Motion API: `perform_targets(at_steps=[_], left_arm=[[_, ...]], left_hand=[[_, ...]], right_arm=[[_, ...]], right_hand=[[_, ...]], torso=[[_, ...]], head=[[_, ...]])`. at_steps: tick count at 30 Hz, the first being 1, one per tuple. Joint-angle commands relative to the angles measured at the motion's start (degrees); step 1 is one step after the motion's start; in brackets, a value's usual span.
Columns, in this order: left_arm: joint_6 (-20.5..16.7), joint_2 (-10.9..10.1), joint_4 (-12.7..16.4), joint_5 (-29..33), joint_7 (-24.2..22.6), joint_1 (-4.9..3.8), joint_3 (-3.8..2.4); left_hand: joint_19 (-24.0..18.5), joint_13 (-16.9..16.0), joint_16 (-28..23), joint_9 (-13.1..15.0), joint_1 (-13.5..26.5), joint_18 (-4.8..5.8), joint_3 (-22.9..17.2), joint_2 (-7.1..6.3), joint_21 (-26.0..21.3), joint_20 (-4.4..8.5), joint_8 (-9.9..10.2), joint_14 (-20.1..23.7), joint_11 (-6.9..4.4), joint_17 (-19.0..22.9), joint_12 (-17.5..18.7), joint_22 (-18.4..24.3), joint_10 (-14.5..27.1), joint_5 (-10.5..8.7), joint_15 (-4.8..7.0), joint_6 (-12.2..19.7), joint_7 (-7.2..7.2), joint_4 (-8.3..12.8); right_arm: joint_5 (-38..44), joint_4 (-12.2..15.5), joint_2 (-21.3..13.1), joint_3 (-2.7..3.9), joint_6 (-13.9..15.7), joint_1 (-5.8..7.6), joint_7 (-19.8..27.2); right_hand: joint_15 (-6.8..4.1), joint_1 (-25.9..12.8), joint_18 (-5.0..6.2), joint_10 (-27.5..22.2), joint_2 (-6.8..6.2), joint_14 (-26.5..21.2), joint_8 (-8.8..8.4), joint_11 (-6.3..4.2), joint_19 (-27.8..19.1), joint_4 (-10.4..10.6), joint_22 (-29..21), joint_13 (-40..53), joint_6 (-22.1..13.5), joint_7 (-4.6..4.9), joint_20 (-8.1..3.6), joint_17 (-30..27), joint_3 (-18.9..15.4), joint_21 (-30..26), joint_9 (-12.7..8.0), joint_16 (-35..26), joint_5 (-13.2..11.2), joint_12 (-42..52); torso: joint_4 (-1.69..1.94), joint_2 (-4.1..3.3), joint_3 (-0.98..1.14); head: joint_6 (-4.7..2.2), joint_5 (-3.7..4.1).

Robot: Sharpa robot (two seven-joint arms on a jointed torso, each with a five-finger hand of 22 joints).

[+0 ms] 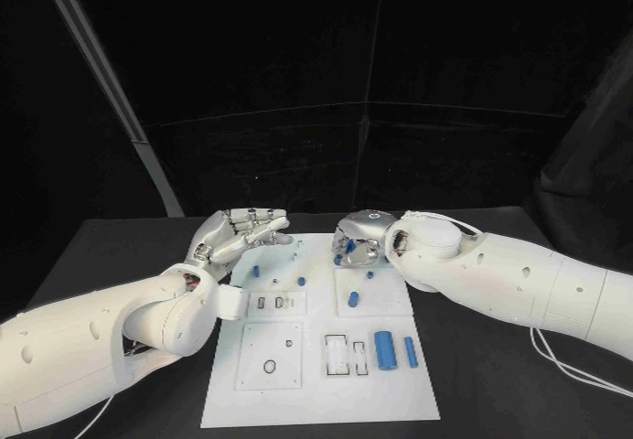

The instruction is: Assemble the parts on the task board

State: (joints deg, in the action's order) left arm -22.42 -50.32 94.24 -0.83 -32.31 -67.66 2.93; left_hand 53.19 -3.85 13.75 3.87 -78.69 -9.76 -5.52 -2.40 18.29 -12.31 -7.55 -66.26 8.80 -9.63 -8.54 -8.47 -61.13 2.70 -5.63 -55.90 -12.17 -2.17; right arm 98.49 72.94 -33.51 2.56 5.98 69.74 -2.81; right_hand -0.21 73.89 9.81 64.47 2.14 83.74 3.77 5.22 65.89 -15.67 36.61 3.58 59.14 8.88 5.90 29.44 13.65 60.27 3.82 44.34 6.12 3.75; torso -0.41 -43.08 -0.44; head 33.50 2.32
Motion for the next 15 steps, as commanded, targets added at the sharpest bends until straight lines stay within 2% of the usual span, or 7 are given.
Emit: perform_targets(at_steps=[1, 15], left_arm=[[1.0, -0.1, 0.3, -0.4, 0.1, -0.08, -0.05], [1.3, -0.3, 0.6, -0.4, 0.4, -0.11, -0.05]], left_hand=[[0.3, 0.1, -0.3, -0.1, 0.1, -0.68, 0.0, 0.4, -0.3, -0.04, 0.2, -0.2, 0.17, -0.1, 0.4, 0.1, 0.0, 0.08, -0.26, -0.2, -0.24, 0.3], [0.3, 0.1, -0.4, -0.1, 0.1, -0.68, 0.0, 0.52, -0.3, -0.05, 0.3, -0.2, 0.2, -0.1, 0.5, 0.1, 0.0, 0.08, -0.28, -0.2, -0.27, 0.4]], right_arm=[[0.6, -0.2, 0.2, 0.04, -1.5, 0.14, 0.0], [0.5, -2.0, 1.6, 0.03, -2.5, 0.14, 0.3]], right_hand=[[0.11, -0.3, -0.57, 0.3, 0.58, 0.3, 0.03, 0.01, 0.6, 0.0, 0.9, 0.0, 0.3, -0.24, -0.02, 0.9, 0.8, 0.7, 0.0, 0.9, -0.3, -0.1], [0.08, -1.1, -0.85, 0.7, 0.18, 0.2, -0.05, -0.07, 0.8, 0.2, 3.3, 0.0, 0.7, -0.3, -0.03, 3.4, 3.3, 2.9, 0.0, 3.8, -0.5, -0.2]], torso=[[-0.01, -0.17, 0.0], [0.11, -0.56, 0.02]], head=[[-0.04, 0.02], [0.14, -0.14]])
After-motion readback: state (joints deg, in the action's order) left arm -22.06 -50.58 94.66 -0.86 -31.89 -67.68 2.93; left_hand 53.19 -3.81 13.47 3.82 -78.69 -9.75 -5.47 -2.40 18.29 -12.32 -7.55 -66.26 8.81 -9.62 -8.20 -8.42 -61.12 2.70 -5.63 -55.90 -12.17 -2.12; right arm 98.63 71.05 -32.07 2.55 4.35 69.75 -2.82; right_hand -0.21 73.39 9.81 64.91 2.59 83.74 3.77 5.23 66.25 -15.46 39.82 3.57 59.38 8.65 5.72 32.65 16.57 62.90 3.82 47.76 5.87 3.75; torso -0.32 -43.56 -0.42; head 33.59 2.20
